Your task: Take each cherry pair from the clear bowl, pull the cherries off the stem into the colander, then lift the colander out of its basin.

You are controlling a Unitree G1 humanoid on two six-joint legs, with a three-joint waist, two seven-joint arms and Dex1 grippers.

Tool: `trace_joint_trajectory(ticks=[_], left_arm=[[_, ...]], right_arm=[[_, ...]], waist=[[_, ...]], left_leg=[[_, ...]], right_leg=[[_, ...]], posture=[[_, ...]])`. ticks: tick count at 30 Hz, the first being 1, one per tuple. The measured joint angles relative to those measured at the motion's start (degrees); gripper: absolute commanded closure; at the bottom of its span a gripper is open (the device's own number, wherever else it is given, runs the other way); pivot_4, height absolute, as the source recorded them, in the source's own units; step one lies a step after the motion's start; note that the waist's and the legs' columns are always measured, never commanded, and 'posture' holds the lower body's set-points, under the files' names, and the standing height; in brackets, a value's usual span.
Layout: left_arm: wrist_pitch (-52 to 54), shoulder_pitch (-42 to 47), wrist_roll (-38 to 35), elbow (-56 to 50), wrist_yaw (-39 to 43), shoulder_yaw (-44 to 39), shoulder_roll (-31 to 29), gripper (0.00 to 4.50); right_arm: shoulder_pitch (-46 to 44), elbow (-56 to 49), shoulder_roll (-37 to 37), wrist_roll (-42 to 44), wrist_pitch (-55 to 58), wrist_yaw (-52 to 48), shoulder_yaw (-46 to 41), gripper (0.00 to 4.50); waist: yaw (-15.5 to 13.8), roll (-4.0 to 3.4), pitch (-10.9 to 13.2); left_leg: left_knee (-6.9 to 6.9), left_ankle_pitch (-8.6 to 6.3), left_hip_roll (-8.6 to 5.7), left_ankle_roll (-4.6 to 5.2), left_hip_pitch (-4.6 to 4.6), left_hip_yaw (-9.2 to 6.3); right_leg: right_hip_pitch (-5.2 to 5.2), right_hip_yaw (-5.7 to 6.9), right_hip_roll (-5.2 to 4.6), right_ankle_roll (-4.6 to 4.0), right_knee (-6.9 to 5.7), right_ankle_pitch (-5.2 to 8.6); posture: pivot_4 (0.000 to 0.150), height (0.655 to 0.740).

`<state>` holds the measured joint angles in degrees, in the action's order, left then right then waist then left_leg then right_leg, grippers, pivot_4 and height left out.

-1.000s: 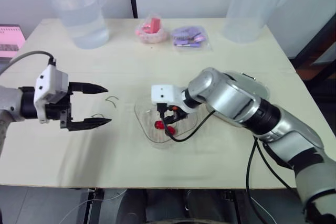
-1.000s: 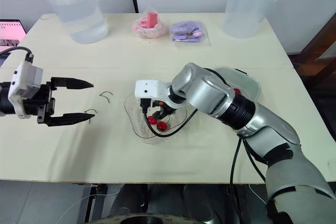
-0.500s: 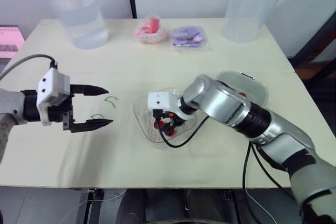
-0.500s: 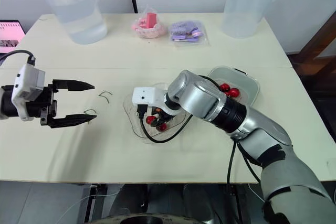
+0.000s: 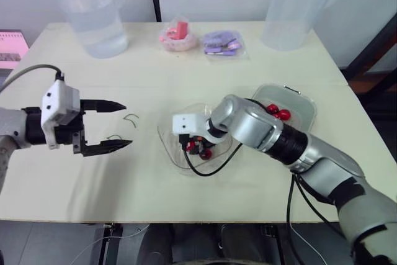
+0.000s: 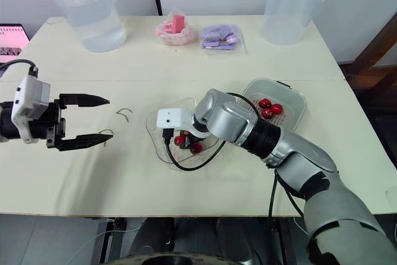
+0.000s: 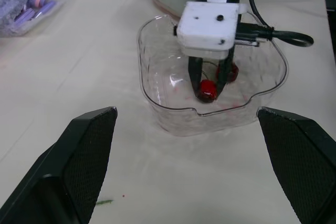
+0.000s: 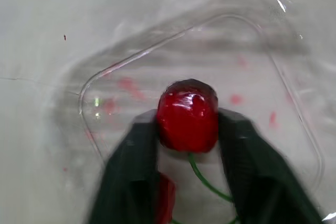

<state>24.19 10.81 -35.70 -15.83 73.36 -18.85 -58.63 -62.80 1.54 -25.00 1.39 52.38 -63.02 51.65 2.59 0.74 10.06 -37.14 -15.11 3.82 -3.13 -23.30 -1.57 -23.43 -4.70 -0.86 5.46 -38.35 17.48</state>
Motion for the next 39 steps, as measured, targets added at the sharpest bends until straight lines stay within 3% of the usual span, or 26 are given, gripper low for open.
trace_joint_trajectory(ticks=[15, 19, 24, 39], left_arm=[[0.17, 0.11, -0.01, -1.57, -2.53, 0.09, 0.81, 0.00], [0.23, 0.55, -0.02, -1.83, -2.64, 0.23, 0.82, 0.00], [0.32, 1.23, -0.01, -1.82, -2.86, 1.58, 0.83, 0.00], [0.15, 7.73, 0.22, 0.80, -2.99, 6.52, 1.76, 0.00]], right_arm=[[-0.86, 4.09, -0.77, -10.95, -32.29, -7.37, 0.67, 4.35], [-0.86, 6.69, 0.71, -12.44, -33.69, -7.97, -1.25, 2.58], [-1.00, 7.30, 2.03, -12.62, -32.02, -9.60, -4.33, 0.04], [-1.94, 1.80, -0.85, -12.28, -0.45, -15.92, -9.08, 0.04]], waist=[[0.02, 0.00, 0.00], [-0.03, 0.00, 0.00], [-0.05, 0.00, 0.00], [-0.02, -0.01, 0.00]], left_leg=[[0.00, 0.01, 0.00, -0.01, 0.01, -0.02], [0.00, 0.01, 0.00, -0.02, 0.01, -0.02], [0.00, 0.01, 0.00, -0.02, 0.01, -0.02], [0.00, 0.02, 0.00, -0.03, 0.01, -0.06]], right_leg=[[0.02, 0.02, 0.00, -0.01, -0.01, -0.01], [0.02, 0.02, 0.00, -0.01, 0.00, -0.01], [0.03, 0.03, 0.00, -0.01, -0.01, -0.01], [0.03, 0.05, 0.02, -0.01, -0.01, -0.01]], posture=[[0.150, 0.7367], [0.150, 0.7367], [0.150, 0.7367], [0.150, 0.7367]])
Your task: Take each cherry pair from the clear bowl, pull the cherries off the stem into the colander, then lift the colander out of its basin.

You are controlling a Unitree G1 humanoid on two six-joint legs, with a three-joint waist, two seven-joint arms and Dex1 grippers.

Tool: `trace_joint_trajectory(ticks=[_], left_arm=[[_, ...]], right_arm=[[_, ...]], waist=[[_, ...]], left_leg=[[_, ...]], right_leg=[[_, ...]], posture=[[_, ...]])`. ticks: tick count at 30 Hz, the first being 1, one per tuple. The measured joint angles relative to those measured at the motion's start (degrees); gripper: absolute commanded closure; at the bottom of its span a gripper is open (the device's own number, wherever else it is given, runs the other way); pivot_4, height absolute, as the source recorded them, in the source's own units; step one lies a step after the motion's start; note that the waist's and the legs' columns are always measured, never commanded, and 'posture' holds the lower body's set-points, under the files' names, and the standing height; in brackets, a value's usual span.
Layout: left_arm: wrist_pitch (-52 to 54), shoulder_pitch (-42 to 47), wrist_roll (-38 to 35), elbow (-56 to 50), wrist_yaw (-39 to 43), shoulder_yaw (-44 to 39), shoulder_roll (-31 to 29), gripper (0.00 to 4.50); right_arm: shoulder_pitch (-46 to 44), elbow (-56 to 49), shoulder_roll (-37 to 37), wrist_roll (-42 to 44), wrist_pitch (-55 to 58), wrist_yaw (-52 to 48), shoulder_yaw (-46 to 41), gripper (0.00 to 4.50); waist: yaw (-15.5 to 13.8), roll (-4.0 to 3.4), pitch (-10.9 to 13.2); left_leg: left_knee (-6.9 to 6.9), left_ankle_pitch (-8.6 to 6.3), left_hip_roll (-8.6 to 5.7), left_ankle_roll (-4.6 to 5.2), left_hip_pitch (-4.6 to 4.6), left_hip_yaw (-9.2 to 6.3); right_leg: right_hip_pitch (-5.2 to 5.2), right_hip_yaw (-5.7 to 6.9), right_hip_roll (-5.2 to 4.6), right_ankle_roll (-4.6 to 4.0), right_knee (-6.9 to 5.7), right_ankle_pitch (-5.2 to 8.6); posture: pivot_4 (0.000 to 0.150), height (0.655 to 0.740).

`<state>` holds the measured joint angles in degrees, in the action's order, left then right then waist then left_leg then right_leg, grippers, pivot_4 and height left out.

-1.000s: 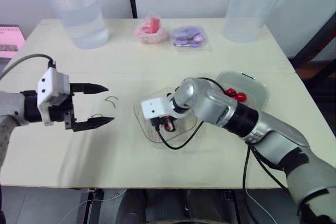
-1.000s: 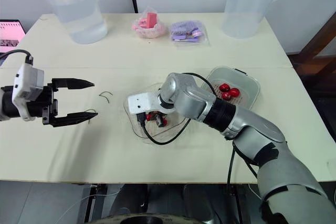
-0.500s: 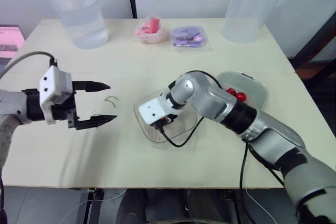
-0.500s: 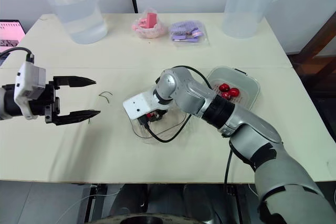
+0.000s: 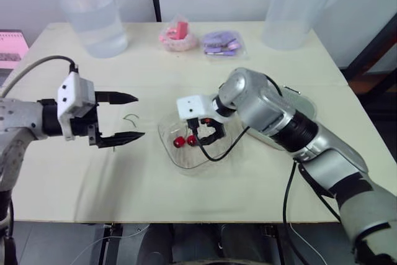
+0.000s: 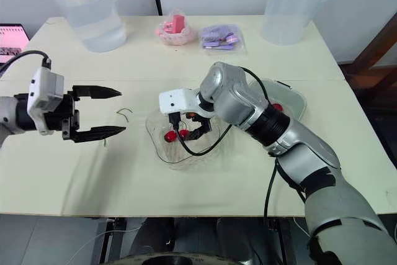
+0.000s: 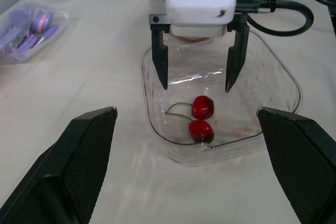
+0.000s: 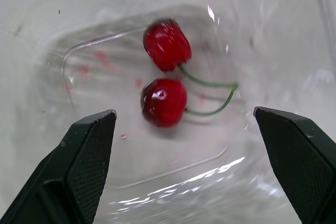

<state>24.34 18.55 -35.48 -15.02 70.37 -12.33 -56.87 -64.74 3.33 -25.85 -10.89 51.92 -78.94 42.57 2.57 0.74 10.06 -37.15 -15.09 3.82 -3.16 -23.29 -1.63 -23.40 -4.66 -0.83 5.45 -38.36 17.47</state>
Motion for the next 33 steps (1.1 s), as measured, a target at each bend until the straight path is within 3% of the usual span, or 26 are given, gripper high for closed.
trace_joint_trajectory(ticks=[14, 31, 33], left_arm=[[-1.37, 3.17, 0.37, 4.09, 6.83, 0.27, -1.78, 0.00], [-1.13, 2.86, 0.45, 3.63, 7.44, 0.24, -2.42, 0.00], [-1.13, 2.86, 0.49, 3.62, 7.08, 0.24, -2.42, 0.00]], right_arm=[[-1.45, -1.36, 4.99, 8.95, 27.62, 8.62, 0.70, 0.04], [-2.28, 1.54, 9.16, 18.61, 36.15, 25.85, 0.62, 0.04], [-2.22, 1.61, 9.45, 19.42, 36.03, 27.27, 0.49, 0.56]], waist=[[0.02, 0.01, 0.00], [0.07, 0.00, 0.00], [0.07, 0.00, 0.00]], left_leg=[[0.00, 0.00, 0.00, 0.00, -0.02, -0.02], [0.02, 0.00, 0.00, 0.00, -0.04, -0.03], [0.02, 0.00, 0.00, 0.00, -0.04, -0.03]], right_leg=[[-0.01, 0.00, 0.00, 0.00, 0.01, 0.00], [-0.04, 0.00, 0.01, 0.00, 0.01, 0.00], [-0.04, 0.01, 0.01, 0.00, 0.01, 0.00]], posture=[[0.150, 0.7367], [0.150, 0.7367], [0.150, 0.7367]])
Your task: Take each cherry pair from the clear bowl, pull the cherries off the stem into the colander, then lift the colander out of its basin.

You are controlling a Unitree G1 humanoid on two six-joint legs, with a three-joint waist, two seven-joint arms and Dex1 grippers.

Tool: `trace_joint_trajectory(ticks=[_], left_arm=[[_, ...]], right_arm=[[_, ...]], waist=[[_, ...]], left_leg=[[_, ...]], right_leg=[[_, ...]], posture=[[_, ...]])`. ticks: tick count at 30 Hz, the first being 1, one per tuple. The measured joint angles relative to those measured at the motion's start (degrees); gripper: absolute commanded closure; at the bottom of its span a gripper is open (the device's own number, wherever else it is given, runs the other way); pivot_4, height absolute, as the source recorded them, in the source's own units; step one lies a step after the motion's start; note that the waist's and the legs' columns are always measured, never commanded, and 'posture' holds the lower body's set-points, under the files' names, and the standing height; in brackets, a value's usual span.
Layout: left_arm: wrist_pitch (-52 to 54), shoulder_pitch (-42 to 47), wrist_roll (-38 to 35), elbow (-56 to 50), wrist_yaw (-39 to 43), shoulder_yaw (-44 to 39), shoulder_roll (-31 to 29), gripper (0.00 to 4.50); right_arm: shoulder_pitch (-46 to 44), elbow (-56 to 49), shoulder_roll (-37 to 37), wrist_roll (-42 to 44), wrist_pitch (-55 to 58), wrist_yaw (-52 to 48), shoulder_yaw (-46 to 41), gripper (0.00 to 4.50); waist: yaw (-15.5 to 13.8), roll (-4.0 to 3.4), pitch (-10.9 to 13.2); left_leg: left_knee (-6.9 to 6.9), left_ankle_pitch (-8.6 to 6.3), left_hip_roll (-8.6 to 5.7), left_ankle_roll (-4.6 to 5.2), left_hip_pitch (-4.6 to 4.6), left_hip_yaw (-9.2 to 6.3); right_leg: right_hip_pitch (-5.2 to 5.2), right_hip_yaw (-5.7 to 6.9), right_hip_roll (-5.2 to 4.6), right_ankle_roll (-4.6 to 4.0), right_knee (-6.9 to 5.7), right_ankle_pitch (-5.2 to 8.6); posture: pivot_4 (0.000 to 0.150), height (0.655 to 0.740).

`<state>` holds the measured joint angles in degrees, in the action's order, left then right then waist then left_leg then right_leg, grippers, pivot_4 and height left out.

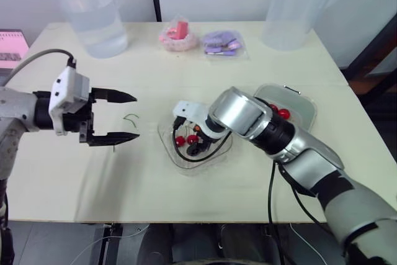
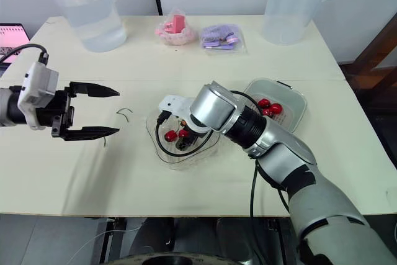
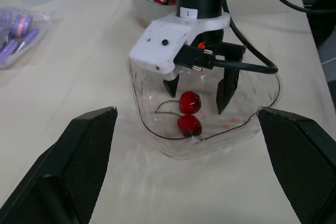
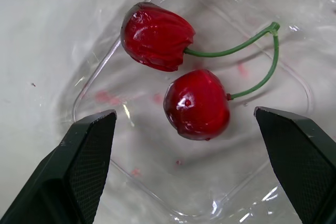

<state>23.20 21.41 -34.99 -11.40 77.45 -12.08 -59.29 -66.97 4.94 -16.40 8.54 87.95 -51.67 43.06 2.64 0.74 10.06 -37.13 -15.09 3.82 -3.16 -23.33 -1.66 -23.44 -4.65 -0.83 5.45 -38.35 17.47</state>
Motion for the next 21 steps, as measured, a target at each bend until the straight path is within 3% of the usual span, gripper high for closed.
trace_joint_trajectory(ticks=[2, 6, 7, 14, 21], left_arm=[[0.00, 0.00, 0.02, -0.01, -0.39, 0.00, 0.00, 0.00], [0.00, 0.00, 0.04, -0.10, -1.09, -0.01, 0.00, 0.00], [0.00, 0.00, 0.04, -0.11, -1.25, -0.01, 0.00, 0.00], [0.00, -0.40, 0.04, -0.60, -2.07, -0.06, 0.00, 0.00], [0.70, 0.05, -0.63, -0.72, -3.04, -0.19, 0.03, 0.00]], right_arm=[[0.13, 0.52, 0.47, 0.60, -0.41, 1.54, -0.45, 1.29], [0.19, 2.15, 1.25, 1.44, -1.53, 4.15, -0.80, 3.28], [0.19, 2.18, 1.25, 1.74, -1.89, 4.63, -0.83, 3.56], [0.08, 1.18, -1.67, 3.69, -3.10, 4.95, -0.74, 3.64], [-2.16, -12.31, -14.90, 7.46, -7.11, 0.08, -1.71, 3.64]], waist=[[0.01, 0.00, 0.00], [0.01, 0.00, 0.00], [0.01, 0.00, 0.00], [-0.10, 0.00, 0.00], [-0.06, -0.01, 0.01]], left_leg=[[0.00, 0.00, 0.00, 0.00, 0.00, 0.00], [0.01, 0.00, 0.00, 0.00, 0.00, 0.00], [0.01, 0.00, 0.00, 0.00, 0.00, 0.00], [0.01, 0.00, 0.00, 0.00, -0.02, 0.00], [0.05, -0.01, 0.00, 0.01, -0.05, -0.03]], right_leg=[[0.00, 0.00, 0.00, 0.00, 0.00, 0.00], [0.00, 0.00, 0.00, 0.00, 0.00, 0.00], [-0.01, 0.00, 0.00, 0.00, 0.00, 0.00], [-0.01, 0.00, -0.01, 0.00, 0.01, 0.00], [-0.03, 0.01, 0.00, 0.00, 0.08, 0.00]], posture=[[0.150, 0.7367], [0.150, 0.7367], [0.150, 0.7367], [0.150, 0.7367], [0.150, 0.7367]])
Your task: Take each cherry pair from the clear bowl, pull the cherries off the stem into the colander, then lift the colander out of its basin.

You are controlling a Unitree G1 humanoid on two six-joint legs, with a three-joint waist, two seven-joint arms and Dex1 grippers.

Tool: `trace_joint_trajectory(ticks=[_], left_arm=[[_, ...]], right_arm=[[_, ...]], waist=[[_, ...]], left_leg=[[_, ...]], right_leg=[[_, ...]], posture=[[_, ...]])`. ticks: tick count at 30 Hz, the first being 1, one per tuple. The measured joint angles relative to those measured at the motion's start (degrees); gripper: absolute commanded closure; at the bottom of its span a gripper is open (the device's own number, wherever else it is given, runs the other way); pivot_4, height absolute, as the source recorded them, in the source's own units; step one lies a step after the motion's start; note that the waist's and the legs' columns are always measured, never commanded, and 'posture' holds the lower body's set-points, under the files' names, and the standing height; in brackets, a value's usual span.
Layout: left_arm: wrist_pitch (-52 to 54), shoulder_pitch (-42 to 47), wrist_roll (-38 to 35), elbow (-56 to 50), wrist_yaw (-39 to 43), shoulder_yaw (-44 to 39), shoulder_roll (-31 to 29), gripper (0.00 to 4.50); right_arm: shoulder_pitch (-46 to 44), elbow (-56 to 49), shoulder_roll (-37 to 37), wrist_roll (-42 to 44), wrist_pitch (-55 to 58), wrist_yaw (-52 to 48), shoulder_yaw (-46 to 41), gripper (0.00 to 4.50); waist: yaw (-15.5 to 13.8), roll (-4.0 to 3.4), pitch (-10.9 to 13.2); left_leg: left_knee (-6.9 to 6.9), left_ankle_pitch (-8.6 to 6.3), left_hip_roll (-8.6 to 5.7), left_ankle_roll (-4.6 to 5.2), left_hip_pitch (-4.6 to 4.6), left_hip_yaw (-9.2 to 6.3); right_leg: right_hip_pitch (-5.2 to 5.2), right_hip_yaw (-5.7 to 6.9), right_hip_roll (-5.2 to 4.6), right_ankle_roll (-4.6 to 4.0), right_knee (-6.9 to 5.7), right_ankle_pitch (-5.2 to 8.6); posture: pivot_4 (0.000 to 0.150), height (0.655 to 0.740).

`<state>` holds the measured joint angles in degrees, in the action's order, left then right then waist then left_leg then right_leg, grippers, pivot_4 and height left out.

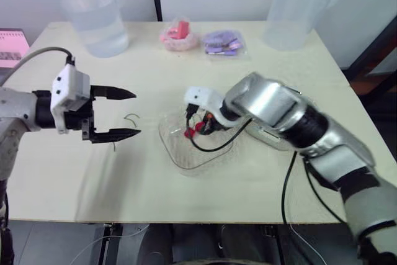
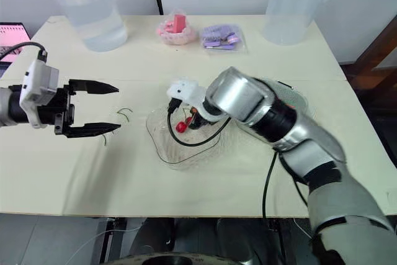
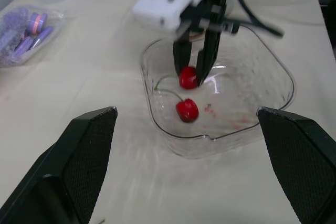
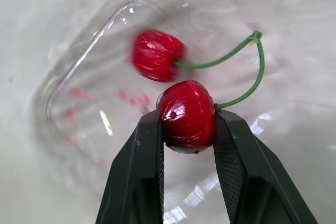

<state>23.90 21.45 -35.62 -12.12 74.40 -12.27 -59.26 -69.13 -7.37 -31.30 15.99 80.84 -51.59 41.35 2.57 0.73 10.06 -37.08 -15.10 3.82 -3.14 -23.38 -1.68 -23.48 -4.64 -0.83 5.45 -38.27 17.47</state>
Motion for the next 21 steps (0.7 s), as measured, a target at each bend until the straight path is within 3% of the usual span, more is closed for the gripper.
trace_joint_trajectory(ticks=[6, 11, 14, 21], left_arm=[[2.53, 4.70, -1.93, 1.99, -2.01, -0.34, 1.72, 0.00], [5.91, 10.60, -4.56, 2.93, -3.58, 0.42, 5.20, 0.00], [8.10, 14.52, -5.97, 3.94, -4.01, 0.93, 6.99, 0.00], [14.06, 21.68, -9.74, 4.50, -6.35, 3.47, 12.17, 0.00]], right_arm=[[5.07, -14.67, -14.71, -1.55, -18.58, -4.19, -5.59, 3.64], [15.61, -19.39, -19.34, -14.18, -46.28, 1.15, -7.69, 3.64], [19.55, -17.60, -18.53, -21.65, -55.32, 6.32, -8.60, 3.64], [21.40, -15.86, -12.02, -30.49, -58.67, 12.65, -12.88, 3.64]], waist=[[-0.14, 0.01, 0.00], [0.06, 0.05, -0.02], [0.01, 0.05, -0.02], [-0.11, 0.06, -0.03]], left_leg=[[-0.01, -0.01, -0.01, 0.01, -0.02, 0.02], [-0.04, -0.01, -0.01, 0.01, 0.00, 0.02], [-0.09, 0.01, -0.01, 0.00, 0.01, 0.03], [-0.10, 0.02, -0.01, -0.03, 0.02, 0.00]], right_leg=[[0.06, 0.02, -0.02, 0.02, 0.15, 0.00], [0.04, -0.02, 0.01, 0.02, 0.07, -0.01], [0.06, -0.05, 0.02, 0.02, 0.03, -0.01], [0.10, -0.03, 0.01, 0.01, 0.02, -0.02]], posture=[[0.150, 0.7367], [0.150, 0.7367], [0.150, 0.7367], [0.150, 0.7367]])
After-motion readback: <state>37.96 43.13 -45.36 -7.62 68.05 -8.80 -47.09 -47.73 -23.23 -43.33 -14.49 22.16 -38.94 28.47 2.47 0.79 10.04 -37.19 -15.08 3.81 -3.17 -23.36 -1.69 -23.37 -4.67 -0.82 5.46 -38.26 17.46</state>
